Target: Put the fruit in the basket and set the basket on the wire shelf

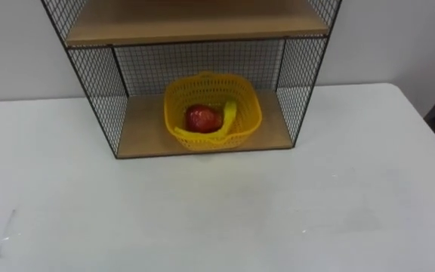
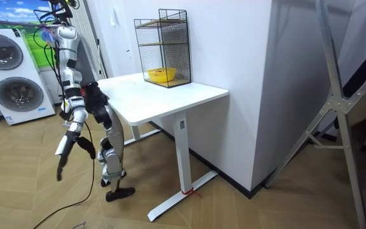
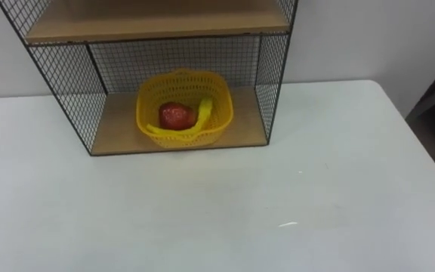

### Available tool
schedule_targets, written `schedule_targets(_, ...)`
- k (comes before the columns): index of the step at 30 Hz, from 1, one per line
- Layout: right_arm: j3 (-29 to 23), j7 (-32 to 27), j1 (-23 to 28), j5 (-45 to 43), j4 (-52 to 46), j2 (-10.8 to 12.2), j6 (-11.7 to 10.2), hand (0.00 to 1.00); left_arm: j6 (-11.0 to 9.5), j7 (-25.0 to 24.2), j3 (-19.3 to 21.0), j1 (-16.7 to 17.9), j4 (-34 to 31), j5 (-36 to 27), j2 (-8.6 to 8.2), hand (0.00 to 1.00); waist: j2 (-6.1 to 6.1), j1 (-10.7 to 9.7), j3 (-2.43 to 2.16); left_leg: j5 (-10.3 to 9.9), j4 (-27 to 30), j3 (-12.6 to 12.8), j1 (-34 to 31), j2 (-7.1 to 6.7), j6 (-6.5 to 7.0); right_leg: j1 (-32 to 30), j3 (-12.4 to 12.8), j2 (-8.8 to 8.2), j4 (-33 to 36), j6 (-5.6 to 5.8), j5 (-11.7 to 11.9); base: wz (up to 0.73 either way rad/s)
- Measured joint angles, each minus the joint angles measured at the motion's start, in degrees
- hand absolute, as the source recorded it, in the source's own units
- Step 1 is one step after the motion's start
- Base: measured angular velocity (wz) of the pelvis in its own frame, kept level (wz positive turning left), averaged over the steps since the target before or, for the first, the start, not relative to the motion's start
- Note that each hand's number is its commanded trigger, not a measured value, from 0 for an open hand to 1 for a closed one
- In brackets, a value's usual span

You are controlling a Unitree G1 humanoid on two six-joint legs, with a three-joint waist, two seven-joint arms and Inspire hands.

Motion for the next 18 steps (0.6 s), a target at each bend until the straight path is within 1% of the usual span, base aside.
schedule_targets(1,1.7,0.8,-0.8,-2.9,0.5,0.2,0.8,0.0,0.8,-1.1,-1.0,0.0,1.1,1.8,-0.12,0.0,-0.01,0.0,0.01,-0.1,0.0,0.1,0.2,0.05,-0.14,0.2,0.1,0.03,0.0,-0.02,0.0,-0.12)
schedule_targets(2,5.3,2.9,-1.6,-7.7,1.8,0.3,1.6,0.0,2.3,-3.1,-3.8,-0.3,2.7,5.4,-0.16,0.0,-0.05,-0.1,0.03,-0.1,0.1,0.2,0.5,0.05,-0.14,0.4,0.3,0.07,0.0,-0.05,0.0,-0.06)
schedule_targets(3,8.2,4.8,-3.1,-12.1,2.4,0.3,2.7,0.0,3.8,-4.9,-6.3,-1.3,2.9,10.0,-0.25,0.0,-0.06,-0.1,0.03,-0.1,0.1,0.3,0.7,0.03,-0.1,0.6,0.4,0.06,0.0,-0.07,0.2,0.0)
schedule_targets(4,9.5,5.9,-3.5,-14.2,2.6,0.3,3.3,0.0,4.3,-5.9,-7.3,-1.7,2.9,12.7,-0.24,0.0,-0.05,-0.1,0.04,0.0,0.2,0.3,0.6,0.03,-0.06,0.6,0.4,0.06,0.1,-0.08,0.3,0.0)
schedule_targets(6,14.3,9.9,-6.6,-19.8,2.7,0.3,5.1,0.0,5.9,-10.0,-13.1,-3.2,2.8,21.9,0.04,0.0,-0.09,-0.1,0.05,0.3,0.2,0.2,0.8,-0.04,0.23,0.8,0.3,-0.01,0.0,-0.06,0.5,0.0)
schedule_targets(7,15.4,10.9,-7.3,-20.8,2.9,0.3,5.4,0.0,6.2,-11.0,-14.4,-3.7,2.8,24.1,0.09,0.0,-0.1,-0.1,0.06,0.4,0.2,0.2,0.9,-0.08,0.4,1.0,0.3,-0.02,0.0,-0.05,0.6,0.07)
schedule_targets(8,16.9,13.0,-8.5,-23.0,3.0,0.3,5.9,0.0,6.9,-12.7,-16.5,-4.6,2.8,28.6,0.14,0.0,-0.15,-0.3,0.07,0.4,0.2,-0.2,1.4,-0.17,0.46,1.7,0.1,-0.01,-0.4,0.04,0.7,0.07)
schedule_targets(9,18.2,14.7,-9.0,-25.0,2.5,0.3,6.3,0.0,7.9,-13.9,-18.4,-5.5,2.5,34.6,0.16,0.0,-0.15,-0.4,0.07,0.4,0.1,-0.3,1.9,-0.17,0.47,2.4,0.0,0.05,-0.8,0.07,0.8,0.08)
schedule_targets(10,18.6,15.4,-9.5,-26.0,2.5,0.3,6.6,0.0,8.4,-14.5,-19.5,-5.9,2.4,37.8,0.21,0.0,-0.21,-0.5,0.11,0.4,0.1,-0.3,2.1,-0.17,0.47,2.6,-0.1,0.05,-0.9,0.07,0.8,0.04)
schedule_targets(12,20.3,18.2,-10.5,-30.8,2.2,0.4,7.5,0.0,10.2,-16.3,-23.3,-7.9,2.2,46.9,0.38,0.0,-0.35,-0.7,0.1,0.4,0.1,-0.5,2.2,-0.2,0.49,2.9,-0.4,0.05,-1.0,0.1,0.8,0.05)
schedule_targets(13,20.8,18.8,-10.6,-32.1,1.9,0.4,7.8,0.0,10.8,-16.8,-24.2,-8.2,1.8,48.5,0.41,0.0,-0.39,-0.7,0.1,0.4,0.0,-0.5,2.2,-0.2,0.49,2.9,-0.4,0.07,-1.0,0.1,0.8,0.0)
schedule_targets(15,23.4,20.7,-11.1,-36.0,1.6,0.4,8.8,0.0,12.1,-18.2,-26.7,-9.6,1.4,53.6,0.58,0.0,-0.48,-0.6,0.12,0.4,-0.2,-0.5,2.2,-0.12,0.47,3.0,-0.3,0.53,-1.6,0.06,0.8,0.0)
schedule_targets(16,24.3,21.2,-11.2,-36.5,1.5,0.4,9.0,0.0,12.4,-18.3,-27.3,-10.0,1.4,54.1,0.62,0.0,-0.51,-0.6,0.13,0.4,-0.3,-0.5,2.2,-0.1,0.47,3.0,-0.3,0.59,-1.7,0.05,0.8,0.0)
schedule_targets(18,27.1,23.4,-11.5,-38.1,1.6,0.5,9.7,0.0,13.4,-19.0,-29.9,-11.7,1.4,55.2,0.69,0.0,-0.69,-0.6,0.24,0.4,-0.6,-0.5,2.2,-0.1,0.45,2.9,-0.3,0.62,-1.7,0.05,0.8,0.0)
